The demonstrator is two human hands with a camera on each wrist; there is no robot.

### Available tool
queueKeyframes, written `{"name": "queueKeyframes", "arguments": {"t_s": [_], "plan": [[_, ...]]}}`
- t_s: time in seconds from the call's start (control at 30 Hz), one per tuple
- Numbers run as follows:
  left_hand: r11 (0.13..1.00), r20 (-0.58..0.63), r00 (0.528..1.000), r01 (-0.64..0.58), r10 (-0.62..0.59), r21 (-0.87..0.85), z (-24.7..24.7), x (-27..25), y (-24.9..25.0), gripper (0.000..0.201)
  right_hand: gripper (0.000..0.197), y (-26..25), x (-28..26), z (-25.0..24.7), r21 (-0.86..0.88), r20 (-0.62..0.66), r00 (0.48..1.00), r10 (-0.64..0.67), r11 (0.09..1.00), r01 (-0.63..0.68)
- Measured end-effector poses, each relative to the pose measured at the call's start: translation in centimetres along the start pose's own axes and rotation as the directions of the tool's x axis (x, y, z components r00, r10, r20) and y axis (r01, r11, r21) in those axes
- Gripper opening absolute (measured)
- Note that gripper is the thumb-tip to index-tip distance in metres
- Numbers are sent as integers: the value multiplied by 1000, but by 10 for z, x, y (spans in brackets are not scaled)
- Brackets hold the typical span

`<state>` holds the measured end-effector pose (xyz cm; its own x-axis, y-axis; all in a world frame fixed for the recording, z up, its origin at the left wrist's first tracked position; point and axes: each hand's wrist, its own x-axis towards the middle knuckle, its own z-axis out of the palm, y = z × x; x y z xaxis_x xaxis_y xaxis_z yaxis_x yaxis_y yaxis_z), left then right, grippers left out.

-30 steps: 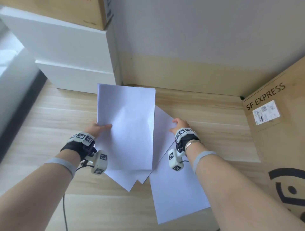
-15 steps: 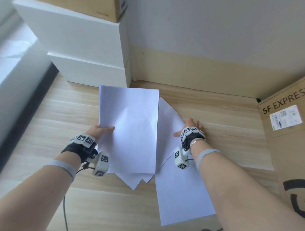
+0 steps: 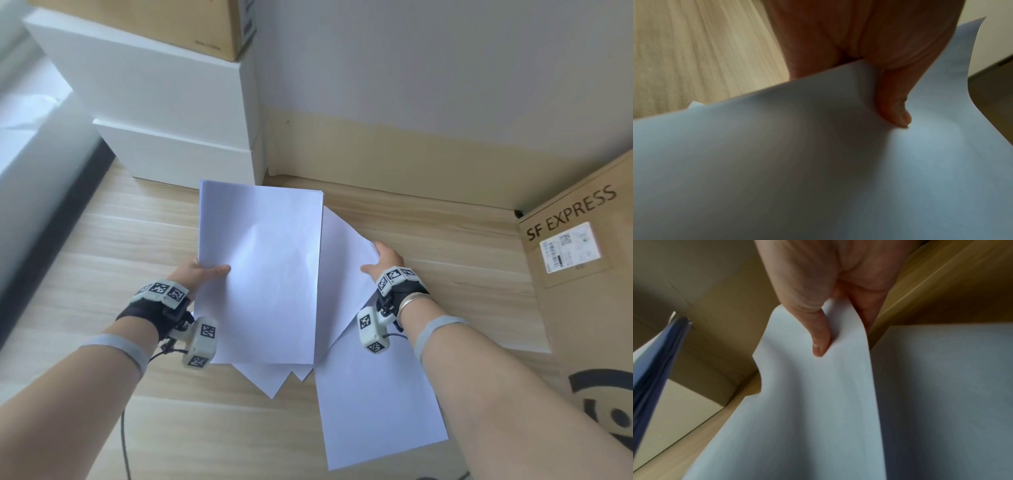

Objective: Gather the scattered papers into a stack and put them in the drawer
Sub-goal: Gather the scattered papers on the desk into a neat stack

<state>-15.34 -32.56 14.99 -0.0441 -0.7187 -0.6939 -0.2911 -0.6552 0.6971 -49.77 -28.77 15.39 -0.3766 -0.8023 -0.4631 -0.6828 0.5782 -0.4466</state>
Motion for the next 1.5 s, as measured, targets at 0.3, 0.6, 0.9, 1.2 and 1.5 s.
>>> {"name": "queueKeyframes", "arguments": {"t_s": [0.3,0.6,0.9,1.2,1.5], "plan": [[1000,34,999,20,-20,-1,-6,-6,0,40,61,-9,-12,10,-82,124,991,43,996,-33],[1000,54,998,16,-14,-26,-22,-9,-14,38,61,-19,-12,49,-207,41,994,100,974,-89],[998,58,998,43,-40,-50,-27,-7,-21,37,63,-21,-7,58,-230,66,994,88,971,-70],[998,68,997,47,-44,-47,-25,-5,-17,37,24,-19,-7,57,-2,-55,998,19,1000,-19],[998,78,995,55,-54,-10,-12,-9,-8,40,57,-20,-9,8,243,-138,988,-64,965,96]]}}
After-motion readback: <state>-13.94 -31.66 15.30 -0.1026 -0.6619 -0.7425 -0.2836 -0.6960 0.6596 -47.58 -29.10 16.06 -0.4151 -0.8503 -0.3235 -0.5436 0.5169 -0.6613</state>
